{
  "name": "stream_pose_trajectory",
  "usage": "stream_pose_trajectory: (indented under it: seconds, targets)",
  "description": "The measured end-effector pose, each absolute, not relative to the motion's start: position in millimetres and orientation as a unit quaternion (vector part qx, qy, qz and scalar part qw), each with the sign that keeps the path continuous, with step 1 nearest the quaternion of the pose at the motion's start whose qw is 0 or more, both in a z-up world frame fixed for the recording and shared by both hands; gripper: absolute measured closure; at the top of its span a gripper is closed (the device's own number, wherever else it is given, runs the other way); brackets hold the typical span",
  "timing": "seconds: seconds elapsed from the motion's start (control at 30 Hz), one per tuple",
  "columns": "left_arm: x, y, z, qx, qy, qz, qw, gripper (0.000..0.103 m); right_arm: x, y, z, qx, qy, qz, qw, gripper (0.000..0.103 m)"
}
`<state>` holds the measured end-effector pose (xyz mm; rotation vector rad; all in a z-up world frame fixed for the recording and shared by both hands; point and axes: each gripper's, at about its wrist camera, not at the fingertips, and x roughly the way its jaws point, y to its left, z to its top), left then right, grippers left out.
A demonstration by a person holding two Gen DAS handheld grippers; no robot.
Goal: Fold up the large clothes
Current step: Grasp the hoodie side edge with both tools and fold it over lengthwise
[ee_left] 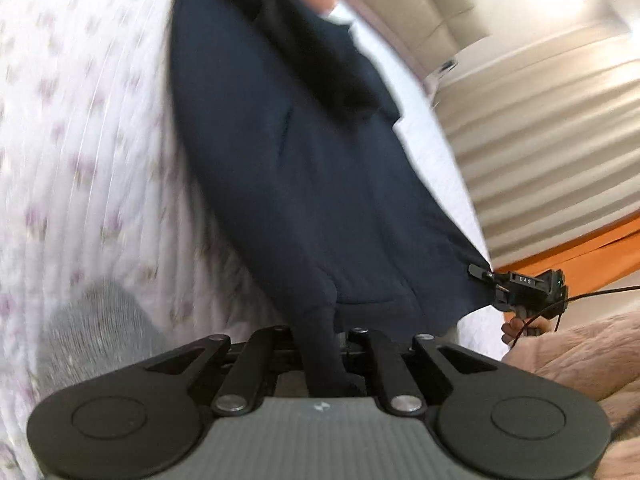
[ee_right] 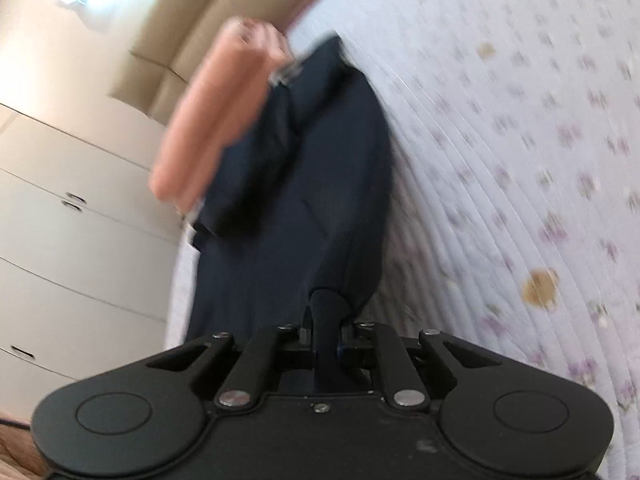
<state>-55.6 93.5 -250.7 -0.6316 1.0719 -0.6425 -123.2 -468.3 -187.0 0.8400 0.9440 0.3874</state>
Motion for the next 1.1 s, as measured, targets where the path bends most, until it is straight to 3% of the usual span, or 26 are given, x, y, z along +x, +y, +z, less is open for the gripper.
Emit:
stream_pose_trajectory:
  seconds: [0.3,0.53,0.7,0.87,1.1]
  targets:
    - [-12,100,-185,-0.303,0.392,-0.307,0.813,0.096,-66,-462,-134,0.418,0.367,0.201,0.807,0.092]
    - [57,107,-110,-0.285,0.315,-0.29,0.858,0.096,33,-452,-55,0.386,0.293,0.223,0.846,0.092]
    - [137,108,-75,-0.277,0.27,-0.248,0.888,0.096,126,-431,-40,0.377,0.264,0.211,0.862,0.092]
    - [219,112,-83,-0.284,0.265,-0.207,0.898,0.096,208,-414,-68,0.38,0.27,0.182,0.866,0.092]
    - [308,115,-158,-0.289,0.303,-0.159,0.894,0.095,297,-388,-139,0.346,0.342,0.113,0.867,0.092]
